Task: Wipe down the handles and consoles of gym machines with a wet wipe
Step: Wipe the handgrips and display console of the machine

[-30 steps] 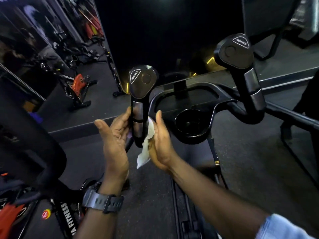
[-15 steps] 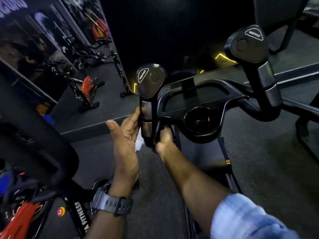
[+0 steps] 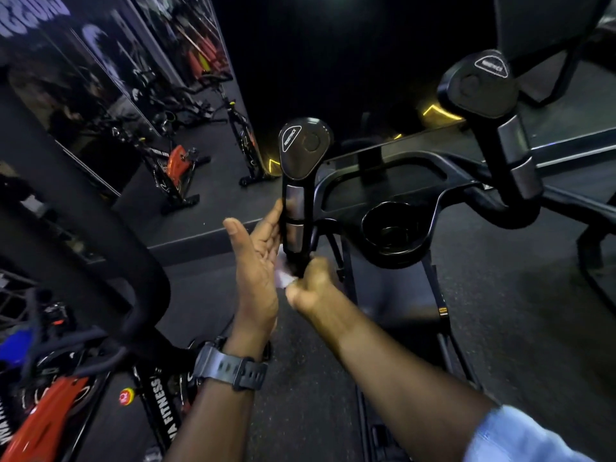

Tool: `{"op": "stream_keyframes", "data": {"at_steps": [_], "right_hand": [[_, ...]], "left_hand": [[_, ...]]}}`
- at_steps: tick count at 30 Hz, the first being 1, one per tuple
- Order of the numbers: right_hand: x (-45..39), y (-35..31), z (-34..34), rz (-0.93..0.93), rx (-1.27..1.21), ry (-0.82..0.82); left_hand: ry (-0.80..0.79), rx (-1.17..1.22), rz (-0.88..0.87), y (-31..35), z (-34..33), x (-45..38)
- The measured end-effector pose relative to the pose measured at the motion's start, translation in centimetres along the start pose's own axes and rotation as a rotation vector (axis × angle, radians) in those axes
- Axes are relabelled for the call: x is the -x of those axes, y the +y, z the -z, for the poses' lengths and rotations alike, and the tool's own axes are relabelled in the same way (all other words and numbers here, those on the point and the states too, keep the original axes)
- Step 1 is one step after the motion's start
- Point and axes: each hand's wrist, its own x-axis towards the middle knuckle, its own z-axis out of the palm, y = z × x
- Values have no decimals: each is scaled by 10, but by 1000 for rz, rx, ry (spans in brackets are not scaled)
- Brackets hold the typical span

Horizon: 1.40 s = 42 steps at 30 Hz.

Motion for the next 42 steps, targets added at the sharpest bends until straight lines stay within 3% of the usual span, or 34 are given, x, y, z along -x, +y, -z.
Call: {"op": "stream_keyframes", "data": {"at_steps": [5,7,10,12,13,14,15,16,18,20,21,23,25,27,29,34,38,40,42], "right_hand": [[14,18,21,465,558,1],[7,10,32,722,808,-124],[-12,-21,33,951,1207,-300],[-22,-49,19,1151,1415,-305],[-29,-63,7,1291,1521,-230],[-38,-76,-5,1443,1696,-185],[-45,-87,-18,1468,1945,-152],[-55,-93,-31,1360,2186,-104],[-68,-99,-43,1024,2436,-117],[-65,-103,-44,926,2475,-407],[-61,-107,-39,965,2501,-573],[-52,-124,-34,1123,2633,-714],[-47,-146,-41,1133,2760,-631],[-51,-156,-52,1045,2771,-331],[-55,-144,-61,922,2749,-201],[-33,-161,-28,1051,2821,-707],[-39,-199,-43,993,2883,-299],[-41,-178,-47,984,2843,-326],[-33,-165,-35,972,2833,-464]], "left_hand": [[7,-8,-4,-3,-1,1],[1,-5,-14,-5,-1,1],[-12,3,-25,-4,-2,2],[-5,2,-24,-6,-3,2],[3,6,-23,-7,-2,2],[1,9,-25,-7,-2,1],[-9,8,-30,-6,-3,1],[-19,3,-35,-5,-3,1],[-18,0,-39,-6,-4,-1],[-7,10,-42,-8,-3,-4],[-6,21,-41,-9,-3,-7],[13,27,-40,-13,-3,-11],[37,0,-43,-15,-8,-14],[36,-11,-22,-15,-13,-14],[46,-18,-42,-18,-18,-14],[201,-366,-269,-32,-30,1],[300,-593,-394,-46,-47,14],[306,-648,-431,-52,-51,14],[329,-671,-441,-57,-56,12]]}}
